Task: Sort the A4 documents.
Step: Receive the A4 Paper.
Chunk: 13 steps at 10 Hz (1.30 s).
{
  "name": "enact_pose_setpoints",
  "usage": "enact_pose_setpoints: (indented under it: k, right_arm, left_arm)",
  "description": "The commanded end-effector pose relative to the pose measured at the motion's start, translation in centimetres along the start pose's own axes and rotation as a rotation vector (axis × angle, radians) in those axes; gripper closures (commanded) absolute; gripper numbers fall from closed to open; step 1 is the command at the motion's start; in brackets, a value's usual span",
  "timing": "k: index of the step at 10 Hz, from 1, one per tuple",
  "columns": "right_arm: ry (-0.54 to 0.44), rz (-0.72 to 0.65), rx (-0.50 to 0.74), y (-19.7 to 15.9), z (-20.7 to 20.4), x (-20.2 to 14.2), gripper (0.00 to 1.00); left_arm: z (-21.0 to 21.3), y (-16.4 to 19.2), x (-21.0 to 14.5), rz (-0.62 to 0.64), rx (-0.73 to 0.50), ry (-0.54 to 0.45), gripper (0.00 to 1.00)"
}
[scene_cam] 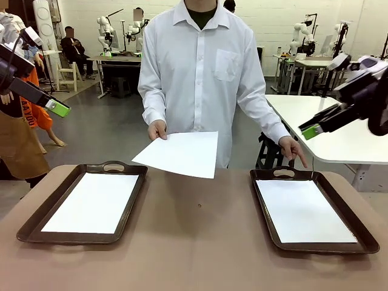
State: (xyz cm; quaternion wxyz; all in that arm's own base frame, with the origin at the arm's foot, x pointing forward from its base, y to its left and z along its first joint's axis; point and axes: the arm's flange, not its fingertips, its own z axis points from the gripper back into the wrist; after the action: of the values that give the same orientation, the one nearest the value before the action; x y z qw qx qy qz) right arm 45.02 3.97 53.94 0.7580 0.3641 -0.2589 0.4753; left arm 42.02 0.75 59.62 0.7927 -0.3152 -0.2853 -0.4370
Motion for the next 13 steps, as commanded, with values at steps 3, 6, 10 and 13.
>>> enact_pose_setpoints:
  k: [3, 6, 10, 13]
  right_arm:
    - [-0.145, -0.347, 0.263, -4.0, -6.5, 1.1, 0.0]
    - [-0.187, -0.639, 0.454, -7.0, -12.5, 0.0, 0.0]
    - [-0.191, -0.794, 0.502, -6.5, -17.5, -0.8, 0.0]
    - [-0.225, -0.855, 0.515, -5.7, -20.4, -1.1, 0.0]
  left_arm:
    - [0.1, -0.1, 0.0, -0.004, 0.001, 0.003, 0.0]
    - [0.1, -0.1, 0.0, -0.004, 0.001, 0.003, 0.0]
    - [0.1, -0.1, 0.0, -0.004, 0.001, 0.003, 0.0]
    - [0.1, -0.1, 0.0, -0.004, 0.001, 0.003, 0.0]
